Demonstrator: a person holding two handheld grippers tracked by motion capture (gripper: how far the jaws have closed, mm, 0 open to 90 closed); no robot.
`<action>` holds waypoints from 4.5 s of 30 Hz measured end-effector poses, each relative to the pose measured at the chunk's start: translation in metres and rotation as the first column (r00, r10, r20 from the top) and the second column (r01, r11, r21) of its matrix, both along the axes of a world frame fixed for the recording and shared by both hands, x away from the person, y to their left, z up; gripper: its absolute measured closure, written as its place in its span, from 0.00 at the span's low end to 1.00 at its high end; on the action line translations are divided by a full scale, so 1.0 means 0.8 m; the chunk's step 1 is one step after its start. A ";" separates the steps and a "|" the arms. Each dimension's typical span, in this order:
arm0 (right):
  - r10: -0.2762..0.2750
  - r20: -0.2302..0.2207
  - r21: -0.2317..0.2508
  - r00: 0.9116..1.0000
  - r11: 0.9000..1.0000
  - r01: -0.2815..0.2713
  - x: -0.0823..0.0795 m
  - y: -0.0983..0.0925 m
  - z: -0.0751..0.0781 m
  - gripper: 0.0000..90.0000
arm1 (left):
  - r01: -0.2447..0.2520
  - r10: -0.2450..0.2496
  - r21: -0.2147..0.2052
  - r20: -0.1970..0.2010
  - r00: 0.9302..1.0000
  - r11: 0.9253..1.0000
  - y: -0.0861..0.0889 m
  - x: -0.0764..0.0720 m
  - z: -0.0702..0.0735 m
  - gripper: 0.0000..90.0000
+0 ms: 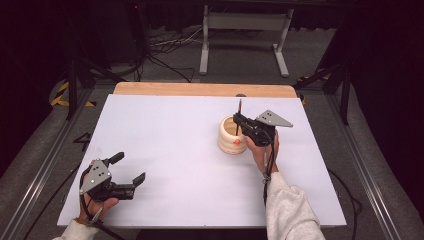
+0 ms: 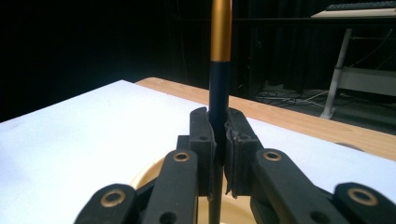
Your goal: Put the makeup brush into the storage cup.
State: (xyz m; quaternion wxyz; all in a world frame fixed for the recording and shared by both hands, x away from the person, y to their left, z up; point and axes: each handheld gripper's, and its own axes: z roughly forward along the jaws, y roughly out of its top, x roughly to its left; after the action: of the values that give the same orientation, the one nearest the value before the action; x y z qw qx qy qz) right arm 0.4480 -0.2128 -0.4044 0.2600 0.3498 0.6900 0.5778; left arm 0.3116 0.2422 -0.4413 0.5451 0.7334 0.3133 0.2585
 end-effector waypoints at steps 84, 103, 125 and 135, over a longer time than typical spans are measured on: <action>-0.084 0.153 -0.204 0.985 0.972 0.115 -0.038 0.001 0.045 0.18 | 0.001 -0.001 0.015 0.001 1.000 1.000 -0.003 0.000 0.000 0.05; -0.090 0.160 -0.250 0.983 0.960 0.128 -0.054 -0.010 0.050 0.08 | -0.004 0.004 0.019 0.001 1.000 1.000 -0.005 -0.001 0.000 0.05; -0.076 0.174 -0.301 0.982 0.945 0.126 -0.076 -0.020 0.047 0.10 | 0.003 -0.003 0.025 0.004 1.000 1.000 -0.007 -0.002 0.000 0.05; -0.065 0.173 -0.322 0.983 0.939 0.119 -0.087 -0.024 0.040 0.10 | 0.005 -0.005 0.025 0.005 1.000 1.000 -0.007 -0.002 -0.001 0.05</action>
State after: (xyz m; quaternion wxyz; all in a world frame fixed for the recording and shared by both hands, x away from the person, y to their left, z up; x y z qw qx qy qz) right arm 0.3782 -0.2319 -0.3725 0.3964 0.2853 0.7371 0.4670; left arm 0.3102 0.2367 -0.4418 0.5374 0.7403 0.3068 0.2628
